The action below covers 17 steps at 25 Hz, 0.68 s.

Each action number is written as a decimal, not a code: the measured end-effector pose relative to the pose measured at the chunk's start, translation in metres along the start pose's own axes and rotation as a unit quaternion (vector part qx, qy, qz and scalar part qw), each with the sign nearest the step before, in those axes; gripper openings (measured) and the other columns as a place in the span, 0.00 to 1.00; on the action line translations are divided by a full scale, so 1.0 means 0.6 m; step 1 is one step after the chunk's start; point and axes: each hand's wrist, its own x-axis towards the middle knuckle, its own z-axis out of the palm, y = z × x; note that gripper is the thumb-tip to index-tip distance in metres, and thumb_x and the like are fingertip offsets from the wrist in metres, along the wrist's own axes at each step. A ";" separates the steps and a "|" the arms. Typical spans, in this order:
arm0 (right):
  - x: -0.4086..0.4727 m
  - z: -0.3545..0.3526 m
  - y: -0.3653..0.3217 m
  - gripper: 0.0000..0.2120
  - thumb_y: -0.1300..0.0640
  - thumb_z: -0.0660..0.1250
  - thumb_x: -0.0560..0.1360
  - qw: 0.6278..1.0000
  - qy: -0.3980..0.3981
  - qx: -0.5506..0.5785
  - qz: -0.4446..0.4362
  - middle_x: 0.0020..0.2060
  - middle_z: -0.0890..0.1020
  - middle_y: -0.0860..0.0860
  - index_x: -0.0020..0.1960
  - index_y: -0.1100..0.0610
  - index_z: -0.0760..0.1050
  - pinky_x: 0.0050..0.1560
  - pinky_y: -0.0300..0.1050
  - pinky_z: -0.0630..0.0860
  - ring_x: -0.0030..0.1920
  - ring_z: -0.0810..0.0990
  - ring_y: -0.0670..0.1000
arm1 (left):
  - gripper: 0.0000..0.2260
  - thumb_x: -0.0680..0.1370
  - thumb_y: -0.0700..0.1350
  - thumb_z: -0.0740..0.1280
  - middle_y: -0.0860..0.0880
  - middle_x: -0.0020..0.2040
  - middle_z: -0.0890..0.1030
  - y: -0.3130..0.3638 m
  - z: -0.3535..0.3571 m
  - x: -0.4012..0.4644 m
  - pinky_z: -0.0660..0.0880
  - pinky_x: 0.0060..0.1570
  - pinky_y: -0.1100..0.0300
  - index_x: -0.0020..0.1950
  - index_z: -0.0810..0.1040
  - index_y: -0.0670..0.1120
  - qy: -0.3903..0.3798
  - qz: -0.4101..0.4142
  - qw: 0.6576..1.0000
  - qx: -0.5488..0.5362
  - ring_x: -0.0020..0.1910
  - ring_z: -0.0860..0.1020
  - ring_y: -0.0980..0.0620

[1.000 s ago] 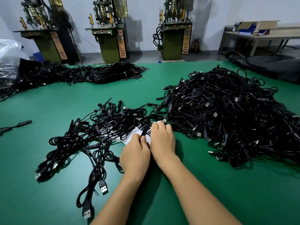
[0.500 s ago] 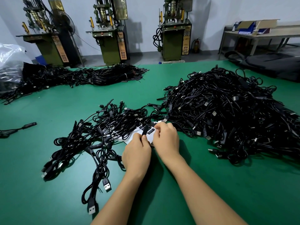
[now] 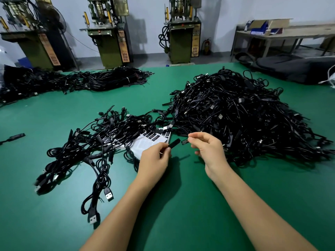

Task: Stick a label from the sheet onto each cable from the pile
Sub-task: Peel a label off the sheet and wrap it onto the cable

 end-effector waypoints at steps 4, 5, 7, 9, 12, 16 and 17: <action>-0.010 0.006 0.010 0.08 0.66 0.72 0.71 0.996 -0.036 0.007 -0.076 0.32 0.83 0.43 0.40 0.53 0.82 0.38 0.28 0.72 0.36 0.79 0.39 | 0.07 0.79 0.44 0.64 0.54 0.37 0.83 -0.004 -0.008 0.008 0.69 0.35 0.63 0.45 0.81 0.50 -0.077 -0.050 0.994 -0.062 0.28 0.72 0.63; -0.012 0.009 0.013 0.09 0.66 0.72 0.71 0.995 -0.044 0.000 -0.090 0.33 0.83 0.44 0.40 0.52 0.82 0.40 0.29 0.73 0.37 0.79 0.41 | 0.07 0.80 0.43 0.64 0.54 0.37 0.83 -0.003 -0.010 0.009 0.69 0.36 0.62 0.45 0.80 0.50 -0.093 -0.058 0.991 -0.079 0.28 0.73 0.64; -0.011 0.013 0.018 0.10 0.66 0.72 0.71 0.994 -0.050 -0.002 -0.102 0.34 0.83 0.44 0.40 0.52 0.81 0.41 0.31 0.74 0.38 0.80 0.42 | 0.08 0.80 0.42 0.63 0.55 0.37 0.82 0.000 -0.012 0.011 0.69 0.37 0.61 0.45 0.79 0.51 -0.120 -0.072 0.986 -0.093 0.27 0.72 0.64; -0.008 0.017 0.022 0.10 0.67 0.72 0.70 0.993 -0.042 0.000 -0.109 0.34 0.83 0.45 0.40 0.52 0.80 0.41 0.31 0.74 0.38 0.80 0.43 | 0.09 0.80 0.40 0.62 0.54 0.38 0.82 0.003 -0.013 0.013 0.68 0.37 0.60 0.44 0.78 0.52 -0.140 -0.083 0.982 -0.098 0.28 0.71 0.61; -0.007 0.018 0.025 0.10 0.66 0.73 0.70 0.993 -0.032 0.000 -0.114 0.35 0.82 0.46 0.40 0.52 0.79 0.41 0.31 0.74 0.38 0.80 0.44 | 0.10 0.80 0.39 0.62 0.54 0.37 0.81 0.003 -0.015 0.013 0.69 0.36 0.60 0.44 0.77 0.51 -0.149 -0.090 0.979 -0.105 0.27 0.70 0.58; -0.008 0.020 0.026 0.10 0.66 0.72 0.70 0.993 -0.024 -0.006 -0.115 0.35 0.82 0.47 0.39 0.52 0.78 0.41 0.31 0.74 0.38 0.80 0.43 | 0.08 0.81 0.39 0.61 0.55 0.36 0.80 0.007 -0.015 0.015 0.68 0.31 0.65 0.47 0.78 0.49 -0.145 -0.094 0.979 -0.110 0.25 0.69 0.60; -0.007 0.020 0.026 0.09 0.66 0.72 0.70 0.993 -0.020 -0.007 -0.116 0.35 0.82 0.47 0.39 0.53 0.78 0.40 0.31 0.73 0.38 0.80 0.43 | 0.08 0.81 0.39 0.61 0.56 0.35 0.80 0.008 -0.015 0.015 0.67 0.29 0.67 0.47 0.78 0.48 -0.143 -0.095 0.979 -0.112 0.25 0.68 0.61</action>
